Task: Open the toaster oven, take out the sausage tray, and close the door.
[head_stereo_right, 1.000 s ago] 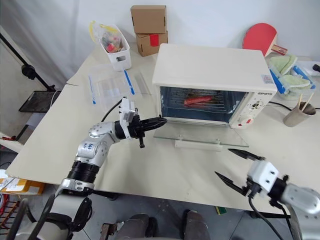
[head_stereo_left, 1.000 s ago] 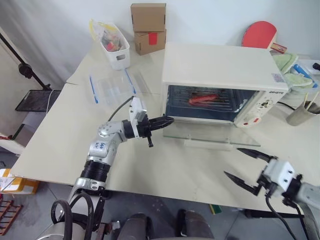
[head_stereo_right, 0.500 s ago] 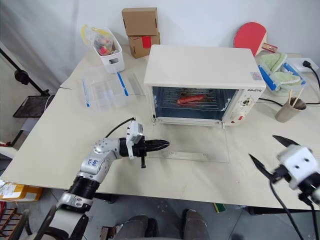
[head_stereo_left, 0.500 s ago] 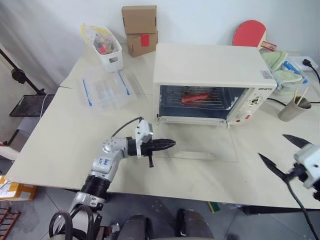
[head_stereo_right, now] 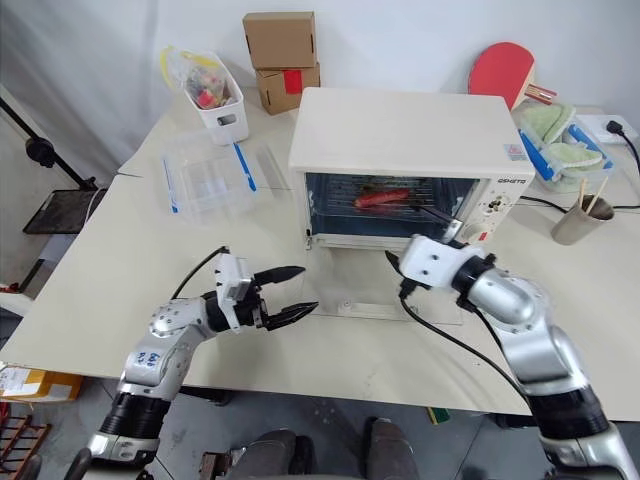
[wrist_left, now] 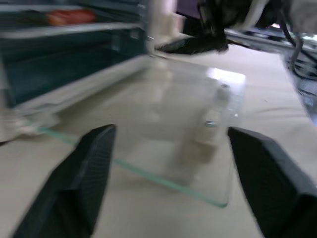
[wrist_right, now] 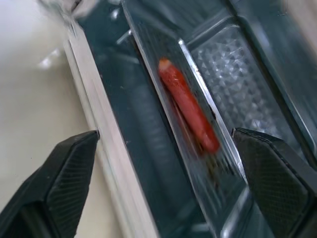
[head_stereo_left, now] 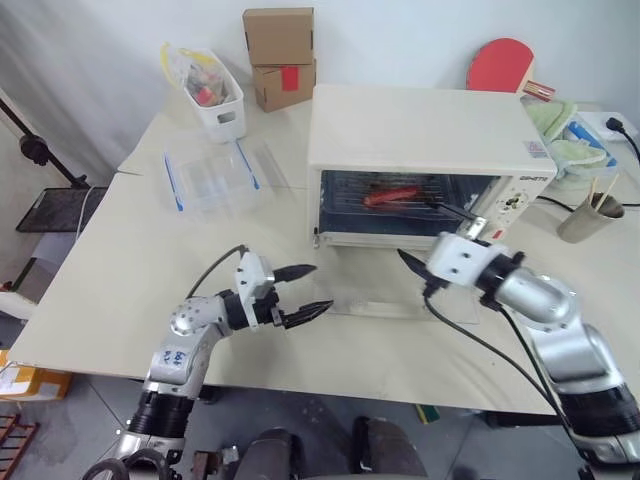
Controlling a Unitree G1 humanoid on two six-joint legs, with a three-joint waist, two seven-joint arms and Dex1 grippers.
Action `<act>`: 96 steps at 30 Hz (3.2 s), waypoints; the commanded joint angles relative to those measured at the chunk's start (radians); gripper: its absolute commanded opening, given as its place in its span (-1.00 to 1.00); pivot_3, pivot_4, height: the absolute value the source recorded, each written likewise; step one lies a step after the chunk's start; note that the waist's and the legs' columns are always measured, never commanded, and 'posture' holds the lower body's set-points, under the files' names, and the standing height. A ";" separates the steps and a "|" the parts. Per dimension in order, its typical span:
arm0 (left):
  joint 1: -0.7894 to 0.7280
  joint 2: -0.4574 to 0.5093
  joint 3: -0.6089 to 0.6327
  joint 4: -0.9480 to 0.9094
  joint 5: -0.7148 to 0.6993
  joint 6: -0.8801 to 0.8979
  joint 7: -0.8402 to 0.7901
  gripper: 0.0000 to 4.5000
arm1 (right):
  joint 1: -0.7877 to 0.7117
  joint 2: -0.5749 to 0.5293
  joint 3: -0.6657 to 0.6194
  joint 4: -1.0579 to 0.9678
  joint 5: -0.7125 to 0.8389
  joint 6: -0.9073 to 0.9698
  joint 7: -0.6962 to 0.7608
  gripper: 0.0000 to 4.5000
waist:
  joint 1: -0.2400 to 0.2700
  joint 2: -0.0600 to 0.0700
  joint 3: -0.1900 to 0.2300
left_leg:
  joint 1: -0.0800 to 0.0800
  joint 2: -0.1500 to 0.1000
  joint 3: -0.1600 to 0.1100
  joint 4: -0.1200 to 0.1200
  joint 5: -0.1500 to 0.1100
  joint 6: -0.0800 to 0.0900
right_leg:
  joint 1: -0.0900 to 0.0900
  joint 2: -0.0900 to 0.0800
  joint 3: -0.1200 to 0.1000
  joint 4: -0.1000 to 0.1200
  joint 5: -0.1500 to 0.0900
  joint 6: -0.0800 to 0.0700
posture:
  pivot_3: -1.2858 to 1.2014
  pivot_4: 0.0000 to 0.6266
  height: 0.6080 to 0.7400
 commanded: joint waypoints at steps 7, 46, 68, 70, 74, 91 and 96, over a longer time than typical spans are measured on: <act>0.104 0.036 0.098 -0.178 -0.088 0.061 0.097 0.99 | -0.173 0.107 0.113 0.247 -0.312 0.001 -0.290 1.00 | -0.006 0.000 0.000 | -0.001 0.000 0.000 0.000 0.000 0.000 | 0.000 0.000 0.000 0.000 0.000 0.000 | 0.03 -0.52 1.00; -0.504 -0.089 0.026 0.458 -0.034 -0.138 -0.020 1.00 | -0.248 0.132 0.110 0.276 -0.378 -0.085 -0.391 -1.00 | -0.003 -0.003 0.001 | -0.011 -0.001 -0.003 0.001 0.004 -0.001 | -0.006 0.005 -0.016 0.000 0.000 0.001 | 0.03 -0.52 1.00; -0.489 -0.050 0.100 0.445 -0.124 0.045 -0.064 1.00 | 0.182 0.071 0.008 -0.320 -0.349 0.009 -0.143 -1.00 | 0.000 -0.003 0.001 | -0.011 -0.001 -0.004 0.003 0.005 -0.002 | -0.006 0.006 -0.015 0.002 0.001 0.001 | 0.03 -0.52 1.00; -0.465 -0.037 0.110 0.411 -0.142 0.083 -0.063 1.00 | 0.219 0.067 -0.006 -0.349 -0.355 0.006 -0.145 -1.00 | -0.003 -0.003 0.001 | -0.011 -0.001 -0.004 0.003 0.005 -0.002 | -0.006 0.006 -0.015 0.002 0.001 0.001 | 0.03 -0.52 1.00; -0.385 0.012 0.140 0.311 -0.202 0.243 -0.041 1.00 | 0.324 0.053 -0.020 -0.412 -0.387 -0.034 -0.157 -1.00 | 0.001 -0.003 0.001 | -0.010 -0.001 -0.004 0.004 0.005 -0.002 | -0.005 0.005 -0.015 0.002 0.001 0.001 | 0.03 -0.52 1.00; -0.420 0.082 0.432 0.248 -0.695 1.290 0.317 1.00 | 0.286 0.001 -0.019 -0.370 -0.307 -0.265 -0.132 -1.00 | 0.000 -0.004 0.001 | -0.009 -0.003 -0.011 0.006 0.005 -0.003 | -0.003 0.003 -0.008 0.007 0.000 0.001 | 0.03 -0.52 1.00; -0.492 0.047 0.532 0.320 -0.741 1.424 0.417 1.00 | 0.215 -0.002 0.015 -0.299 -0.260 -0.312 -0.093 -1.00 | 0.000 -0.004 0.001 | -0.009 -0.003 -0.011 0.008 0.005 -0.003 | -0.003 0.003 -0.008 0.008 0.000 0.001 | 0.03 -0.52 1.00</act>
